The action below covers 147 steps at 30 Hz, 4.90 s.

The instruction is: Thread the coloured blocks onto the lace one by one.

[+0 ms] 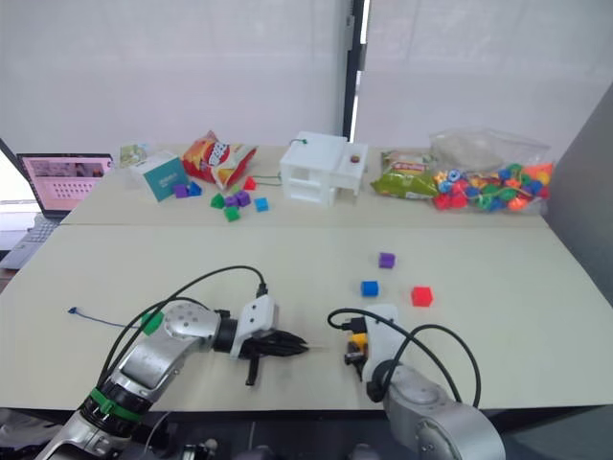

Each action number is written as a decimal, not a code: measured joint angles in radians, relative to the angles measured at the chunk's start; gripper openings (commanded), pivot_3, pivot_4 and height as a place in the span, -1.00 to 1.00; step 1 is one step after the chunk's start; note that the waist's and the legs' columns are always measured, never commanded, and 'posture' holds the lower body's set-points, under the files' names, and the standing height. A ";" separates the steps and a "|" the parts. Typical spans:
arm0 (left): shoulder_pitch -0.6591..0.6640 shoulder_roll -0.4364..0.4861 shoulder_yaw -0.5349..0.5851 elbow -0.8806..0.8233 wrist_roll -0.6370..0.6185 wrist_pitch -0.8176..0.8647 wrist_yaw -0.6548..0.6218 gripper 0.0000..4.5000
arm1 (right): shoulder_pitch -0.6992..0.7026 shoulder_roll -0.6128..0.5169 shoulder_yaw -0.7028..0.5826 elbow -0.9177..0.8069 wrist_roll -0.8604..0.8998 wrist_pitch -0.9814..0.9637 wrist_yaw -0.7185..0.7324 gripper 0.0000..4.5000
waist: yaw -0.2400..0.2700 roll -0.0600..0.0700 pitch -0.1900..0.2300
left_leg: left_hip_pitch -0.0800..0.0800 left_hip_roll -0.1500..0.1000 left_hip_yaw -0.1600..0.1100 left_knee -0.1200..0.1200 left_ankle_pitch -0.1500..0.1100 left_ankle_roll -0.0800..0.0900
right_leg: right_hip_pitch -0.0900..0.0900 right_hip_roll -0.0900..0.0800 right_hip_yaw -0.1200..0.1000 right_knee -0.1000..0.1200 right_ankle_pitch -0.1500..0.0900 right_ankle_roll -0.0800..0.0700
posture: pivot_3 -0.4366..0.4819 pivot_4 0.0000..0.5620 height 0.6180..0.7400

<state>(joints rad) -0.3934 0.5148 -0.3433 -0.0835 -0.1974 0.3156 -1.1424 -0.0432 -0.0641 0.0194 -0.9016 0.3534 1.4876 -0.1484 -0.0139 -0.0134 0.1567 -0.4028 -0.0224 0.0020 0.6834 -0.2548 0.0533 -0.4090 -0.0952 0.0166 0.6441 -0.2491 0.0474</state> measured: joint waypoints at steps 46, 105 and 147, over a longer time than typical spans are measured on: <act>-0.065 0.008 -0.057 -0.160 -0.001 0.236 0.108 -1.00 | -0.255 -0.737 0.227 0.788 -0.183 -1.237 1.311 -0.43 | 0.019 -0.001 0.001 | 0.001 0.002 0.000 0.001 -0.001 0.001 | 0.004 0.001 0.000 -0.003 0.000 0.000 | -0.05 -0.47 1.00; -0.202 -0.090 -0.150 -0.015 0.098 0.233 0.013 -1.00 | -0.296 -0.693 0.283 0.619 -0.293 -0.977 1.286 -0.43 | 0.025 -0.001 0.001 | 0.000 0.002 -0.001 0.009 -0.002 0.002 | 0.006 0.001 -0.002 0.000 0.000 0.000 | -0.05 -0.47 1.00; -0.118 -0.097 -0.114 -0.010 0.112 0.146 0.009 -1.00 | -0.272 -0.725 0.322 0.420 -0.309 -0.737 1.204 -0.43 | 0.026 -0.002 0.001 | -0.002 0.002 -0.002 0.010 -0.002 0.003 | 0.006 0.001 -0.003 -0.001 0.000 0.000 | -0.05 -0.47 1.00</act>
<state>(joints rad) -0.5119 0.4176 -0.4576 -0.0933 -0.0852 0.4618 -1.1330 -0.3148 -0.7889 0.3413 -0.4815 0.0442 0.7511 1.0552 0.0126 -0.0151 0.1574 -0.4044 -0.0201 0.0003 0.6933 -0.2569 0.0561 -0.4034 -0.0947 0.0135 0.6428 -0.2488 0.0477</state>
